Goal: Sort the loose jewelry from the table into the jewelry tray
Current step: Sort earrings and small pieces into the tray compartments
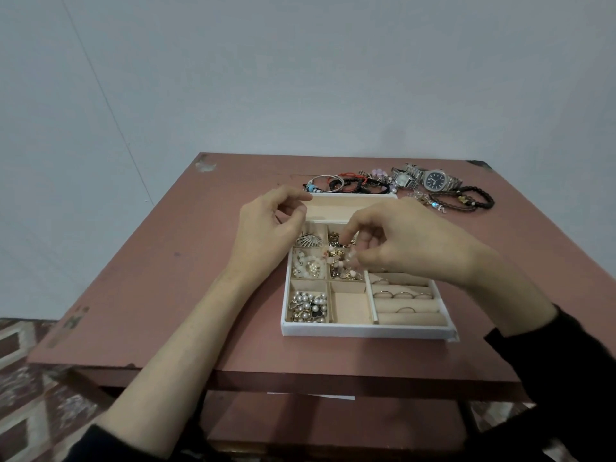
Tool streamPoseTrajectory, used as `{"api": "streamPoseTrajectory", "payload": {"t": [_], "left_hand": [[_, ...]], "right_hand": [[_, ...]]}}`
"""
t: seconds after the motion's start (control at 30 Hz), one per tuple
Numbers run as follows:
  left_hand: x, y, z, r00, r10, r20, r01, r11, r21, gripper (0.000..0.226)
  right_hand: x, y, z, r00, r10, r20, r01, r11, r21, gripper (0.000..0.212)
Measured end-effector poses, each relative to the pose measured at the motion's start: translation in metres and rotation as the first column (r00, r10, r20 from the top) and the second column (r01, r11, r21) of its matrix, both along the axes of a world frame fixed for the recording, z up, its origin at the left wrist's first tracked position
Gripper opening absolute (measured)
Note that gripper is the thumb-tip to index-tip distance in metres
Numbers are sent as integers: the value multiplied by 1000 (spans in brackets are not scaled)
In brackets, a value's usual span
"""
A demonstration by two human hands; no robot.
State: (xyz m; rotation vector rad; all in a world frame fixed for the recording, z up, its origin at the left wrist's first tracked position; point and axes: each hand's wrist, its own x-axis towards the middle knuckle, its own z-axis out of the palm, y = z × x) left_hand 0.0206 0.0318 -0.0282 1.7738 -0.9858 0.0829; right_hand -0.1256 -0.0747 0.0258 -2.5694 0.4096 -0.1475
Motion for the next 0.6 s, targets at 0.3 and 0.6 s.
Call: {"api": "streamPoseTrajectory", "payload": {"t": [0.3, 0.6], "left_hand": [[1, 0, 0, 1000, 1, -1, -1, 1000, -2, 16], [0, 0, -1, 1000, -1, -8, 1, 1000, -2, 17]], "right_hand": [[7, 1, -8, 999, 43, -8, -43, 999, -28, 15], [3, -1, -11, 968, 240, 76, -219, 952, -215, 21]]}}
